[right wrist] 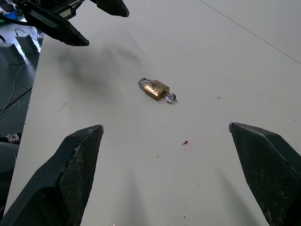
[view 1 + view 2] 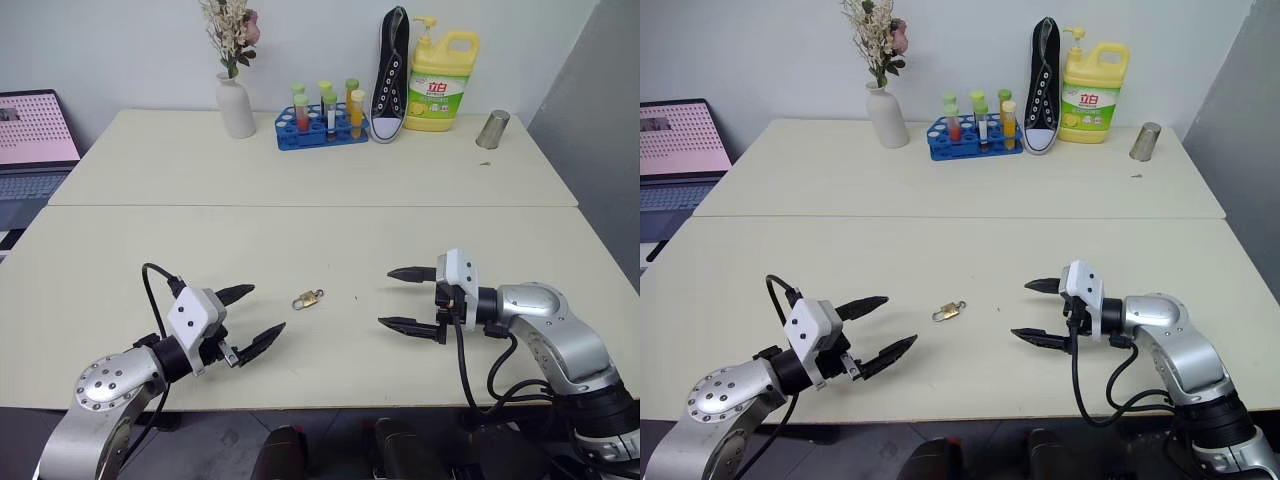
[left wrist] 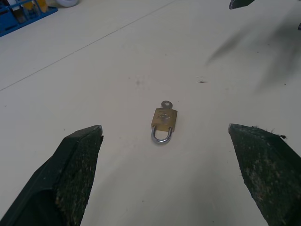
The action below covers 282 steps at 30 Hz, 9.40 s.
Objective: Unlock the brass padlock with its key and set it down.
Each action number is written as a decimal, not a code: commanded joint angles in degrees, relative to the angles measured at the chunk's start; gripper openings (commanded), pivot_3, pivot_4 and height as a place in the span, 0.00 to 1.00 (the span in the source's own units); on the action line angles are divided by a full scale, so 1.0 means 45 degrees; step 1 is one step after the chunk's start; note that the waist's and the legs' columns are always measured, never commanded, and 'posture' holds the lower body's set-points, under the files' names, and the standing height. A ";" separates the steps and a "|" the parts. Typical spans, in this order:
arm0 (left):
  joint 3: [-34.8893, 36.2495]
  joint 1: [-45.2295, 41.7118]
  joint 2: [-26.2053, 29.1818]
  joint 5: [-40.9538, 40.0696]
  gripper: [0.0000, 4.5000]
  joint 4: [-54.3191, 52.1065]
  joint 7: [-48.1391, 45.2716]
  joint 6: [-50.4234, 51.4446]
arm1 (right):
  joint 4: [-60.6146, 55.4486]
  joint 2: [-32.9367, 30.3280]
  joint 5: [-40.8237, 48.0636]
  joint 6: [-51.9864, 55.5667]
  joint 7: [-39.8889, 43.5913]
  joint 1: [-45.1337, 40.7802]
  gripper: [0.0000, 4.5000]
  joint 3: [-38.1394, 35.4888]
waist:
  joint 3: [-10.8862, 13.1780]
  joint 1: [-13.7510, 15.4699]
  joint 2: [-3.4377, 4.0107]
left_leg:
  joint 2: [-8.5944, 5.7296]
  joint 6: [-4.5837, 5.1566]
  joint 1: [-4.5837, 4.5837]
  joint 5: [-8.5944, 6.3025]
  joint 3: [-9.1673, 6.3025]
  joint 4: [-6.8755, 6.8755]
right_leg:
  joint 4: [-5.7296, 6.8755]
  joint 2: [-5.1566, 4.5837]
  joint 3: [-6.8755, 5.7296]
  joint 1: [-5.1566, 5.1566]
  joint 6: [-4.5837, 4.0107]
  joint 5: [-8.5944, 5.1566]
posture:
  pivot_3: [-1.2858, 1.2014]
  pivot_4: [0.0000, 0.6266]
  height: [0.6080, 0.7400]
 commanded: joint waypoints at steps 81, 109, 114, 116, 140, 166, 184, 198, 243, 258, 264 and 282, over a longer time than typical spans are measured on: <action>-0.6019 -1.0110 -0.0420 1.0219 0.21 0.9700 0.2560 -1.7127 | -0.2662 0.0837 0.4788 0.5705 -0.2992 -0.0093 1.00 -0.1310 | -0.0005 0.0033 -0.0019 | -0.0018 0.0000 -0.0025 0.0002 -0.0010 0.0020 | 0.0004 0.0007 -0.0012 0.0004 -0.0032 0.0045 | 0.52 0.24 1.00; -0.6230 -0.9769 -0.0365 1.0451 0.21 0.9143 0.3133 -1.6762 | -0.1713 0.0819 0.4762 0.5993 -0.2344 -0.0899 0.00 -0.1053 | -0.0005 0.0032 -0.0018 | -0.0014 0.0000 -0.0024 0.0001 -0.0010 0.0019 | 0.0009 0.0007 -0.0017 0.0004 -0.0035 0.0048 | 0.52 0.24 1.00; -0.6279 -0.9827 -0.0336 1.0632 0.21 0.9206 0.3189 -1.6974 | -0.1089 0.0770 0.5414 0.7260 -0.2297 -0.1683 0.00 -0.1195 | -0.0005 0.0031 -0.0018 | -0.0014 0.0000 -0.0023 0.0002 -0.0008 0.0020 | 0.0010 0.0007 -0.0015 0.0004 -0.0036 0.0048 | 0.52 0.24 1.00; -0.6344 -0.9848 -0.0319 1.0835 0.21 0.9230 0.3259 -1.7156 | -0.0567 0.0645 0.6095 0.8701 -0.2332 -0.2310 0.00 -0.1271 | -0.0005 0.0031 -0.0018 | -0.0013 0.0000 -0.0022 0.0002 -0.0008 0.0021 | 0.0013 0.0006 -0.0015 0.0004 -0.0037 0.0049 | 0.52 0.24 1.00; -0.6628 -0.9550 -0.0221 1.2078 0.21 0.9068 0.4382 -1.7548 | 0.2738 0.2548 0.7720 1.5376 -0.4525 -0.5217 0.00 -0.3574 | -0.0007 0.0026 -0.0014 | -0.0009 0.0002 -0.0038 0.0001 -0.0013 0.0013 | 0.0014 -0.0004 -0.0022 -0.0006 -0.0040 0.0051 | 0.52 0.24 1.00; -0.6515 -0.9344 -0.0304 1.1285 0.21 0.8954 0.4737 -1.6717 | -0.1179 0.0824 0.5172 0.7702 -0.2276 -0.1909 0.77 -0.1028 | -0.0006 0.0004 -0.0014 | -0.0003 0.0002 -0.0038 0.0000 -0.0020 0.0013 | 0.0015 0.0002 -0.0032 -0.0009 -0.0037 0.0050 | 0.52 0.24 1.00; -0.6466 -0.9303 -0.0296 1.1241 0.21 0.8846 0.4953 -1.6484 | -0.0894 0.2116 0.5170 0.7538 -0.3313 -0.1585 0.40 -0.1260 | -0.0008 0.0019 -0.0017 | -0.0011 0.0002 -0.0037 0.0000 -0.0017 0.0015 | 0.0014 0.0000 -0.0030 -0.0007 -0.0036 0.0050 | 0.52 0.24 1.00; -0.6523 -0.9214 -0.0329 1.1200 0.21 0.8840 0.4974 -1.6436 | -0.0853 0.2028 0.5019 0.7230 -0.2940 -0.1673 0.03 -0.0938 | -0.0008 0.0019 -0.0017 | -0.0010 0.0002 -0.0037 0.0000 -0.0018 0.0015 | 0.0014 0.0000 -0.0031 -0.0007 -0.0036 0.0050 | 0.52 0.24 1.00; -0.5013 -0.8194 -0.0781 -0.0739 0.00 0.4549 -0.1077 -0.2975 | -0.1275 0.0579 0.3680 0.4531 -0.0961 -0.2006 0.03 -0.0777 | -0.0006 -0.0002 -0.0016 | -0.0011 0.0000 -0.0034 0.0002 -0.0030 0.0020 | 0.0015 0.0053 -0.0031 -0.0006 -0.0035 0.0048 | 0.52 0.24 1.00; -0.4928 -0.7642 -0.1300 -0.0696 0.00 0.3434 -0.2023 -0.1110 | -0.1147 0.0527 0.3812 0.4532 -0.0925 -0.2134 0.03 -0.0770 | -0.0006 0.0008 -0.0017 | -0.0014 0.0000 -0.0035 0.0001 -0.0030 0.0021 | 0.0012 0.0055 -0.0023 -0.0006 -0.0035 0.0047 | 0.52 0.24 1.00; -0.4805 -0.7184 -0.0736 -0.1216 0.00 0.2487 -0.2636 -0.0146 | -0.0981 0.0417 0.3495 0.4287 -0.0814 -0.2074 0.03 -0.0667 | -0.0006 0.0006 -0.0017 | -0.0010 0.0000 -0.0033 0.0002 -0.0029 0.0021 | 0.0012 0.0057 -0.0021 -0.0007 -0.0034 0.0046 | 0.52 0.24 1.00; -0.3543 -0.7674 -0.1312 -0.2844 0.00 0.1603 -0.2126 0.2291 | -0.0800 0.0372 0.3087 0.3932 -0.0618 -0.2035 0.03 -0.0416 | -0.0005 0.0010 -0.0018 | -0.0014 0.0000 -0.0035 0.0002 -0.0031 0.0023 | 0.0011 0.0055 -0.0020 -0.0006 0.0015 0.0017 | 0.52 0.24 1.00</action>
